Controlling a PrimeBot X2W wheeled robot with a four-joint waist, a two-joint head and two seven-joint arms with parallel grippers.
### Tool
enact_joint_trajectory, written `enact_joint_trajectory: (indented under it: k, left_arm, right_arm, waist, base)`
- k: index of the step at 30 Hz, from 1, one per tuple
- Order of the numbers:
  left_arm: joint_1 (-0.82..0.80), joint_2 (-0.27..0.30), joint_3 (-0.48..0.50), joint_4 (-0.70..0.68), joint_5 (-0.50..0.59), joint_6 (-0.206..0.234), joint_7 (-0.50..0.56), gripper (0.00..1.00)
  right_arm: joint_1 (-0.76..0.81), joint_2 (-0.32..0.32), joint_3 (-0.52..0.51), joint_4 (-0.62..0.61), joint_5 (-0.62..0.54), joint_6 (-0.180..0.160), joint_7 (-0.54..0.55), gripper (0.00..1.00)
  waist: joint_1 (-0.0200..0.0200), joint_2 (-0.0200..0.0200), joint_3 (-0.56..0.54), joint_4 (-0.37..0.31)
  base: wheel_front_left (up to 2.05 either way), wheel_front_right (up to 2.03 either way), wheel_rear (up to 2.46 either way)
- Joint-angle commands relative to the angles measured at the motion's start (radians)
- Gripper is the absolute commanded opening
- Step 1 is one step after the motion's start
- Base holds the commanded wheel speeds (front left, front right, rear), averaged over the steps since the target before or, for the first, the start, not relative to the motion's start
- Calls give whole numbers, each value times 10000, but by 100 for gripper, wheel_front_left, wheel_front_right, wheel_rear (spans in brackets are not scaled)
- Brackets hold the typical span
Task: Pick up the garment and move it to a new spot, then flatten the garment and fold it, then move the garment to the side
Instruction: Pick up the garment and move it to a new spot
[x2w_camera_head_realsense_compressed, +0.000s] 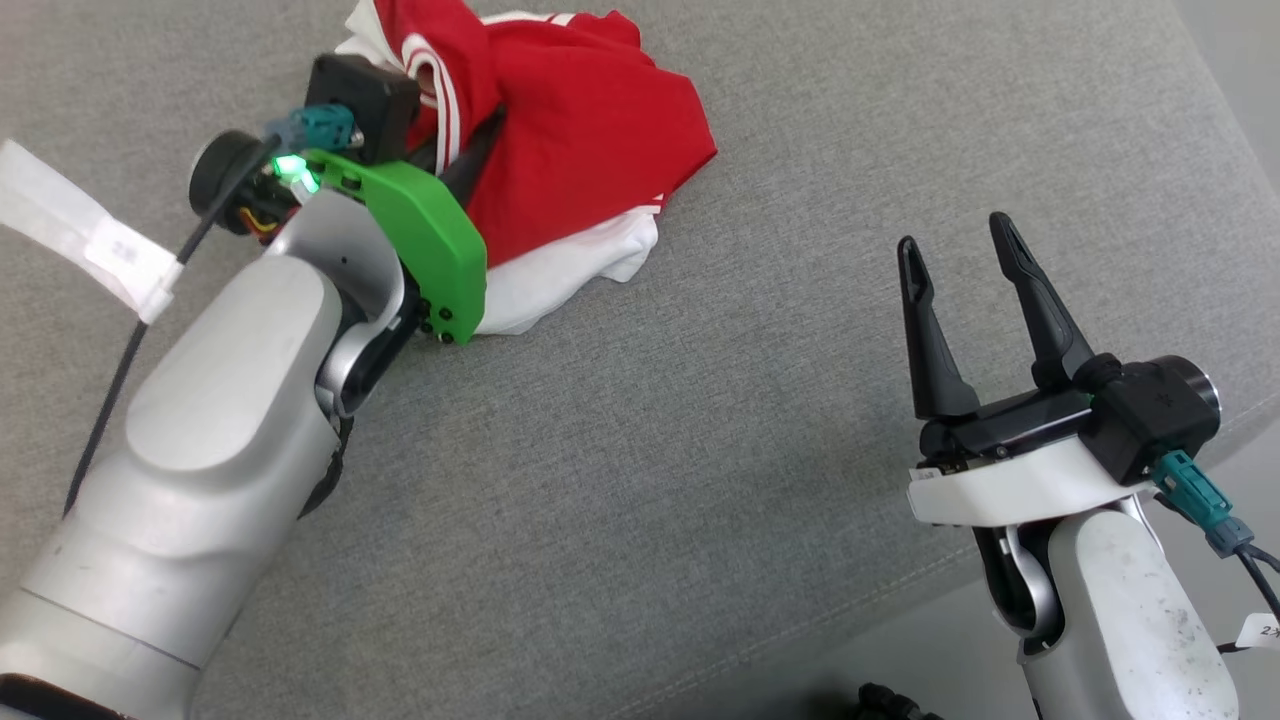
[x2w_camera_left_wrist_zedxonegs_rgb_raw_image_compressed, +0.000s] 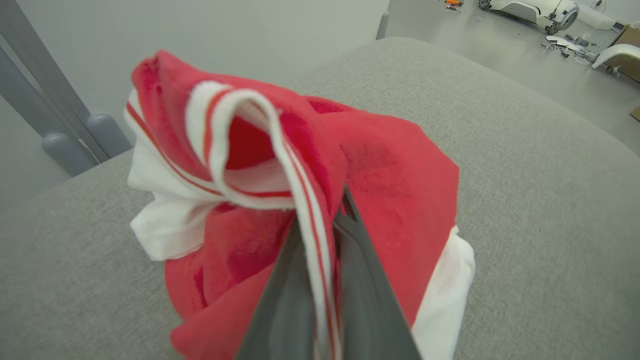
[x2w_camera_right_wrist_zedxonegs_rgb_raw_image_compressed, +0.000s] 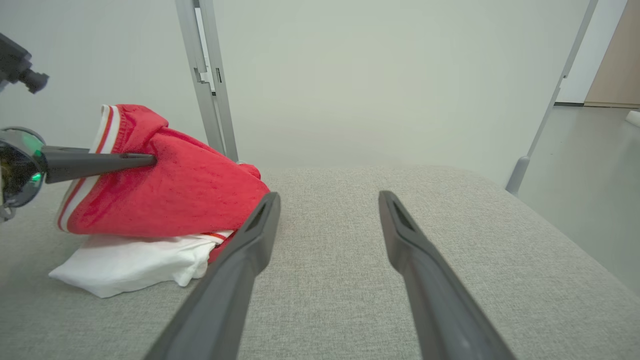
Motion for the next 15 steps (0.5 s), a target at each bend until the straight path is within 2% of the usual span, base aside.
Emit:
enact_joint_trajectory:
  k: [1,5,6,7,11,15]
  left_arm:
    - [242,-74,-48,369,-92,-98,-212,0]
    - [378,-573,-287,1175,-177,-289,-850,0]
    - [371,-669,-341,1294,-111,-317,-1057,36]
    - [330,-772,-372,1412,-9,-322,-1334,100]
    - [350,-1178,-413,1638,251,-203,-2361,100]
    - [813,-1259,-322,1601,481,199,-3388,100]
  right_arm:
    - [-199,10,-10,-27,-47,3,-6,100]
    - [-273,6,-118,28,-244,5,-5,100]
    - [-271,7,-137,42,-286,5,-5,100]
    - [-250,12,-143,62,-345,3,-6,100]
    - [-20,-2,-186,165,-545,3,-6,100]
    - [279,-2,-58,302,-747,3,-5,100]
  waist:
    - [0,-1,729,-201]
    - [0,-1,706,78]
    - [0,-1,641,170]
    - [0,-1,538,295]
    - [0,-1,-141,804]
    - [0,-1,-1030,1359]
  base:
    - [0,0,0]
    - [0,0,0]
    - [0,0,0]
    - [0,0,0]
    - [0,0,0]
    - [0,0,0]
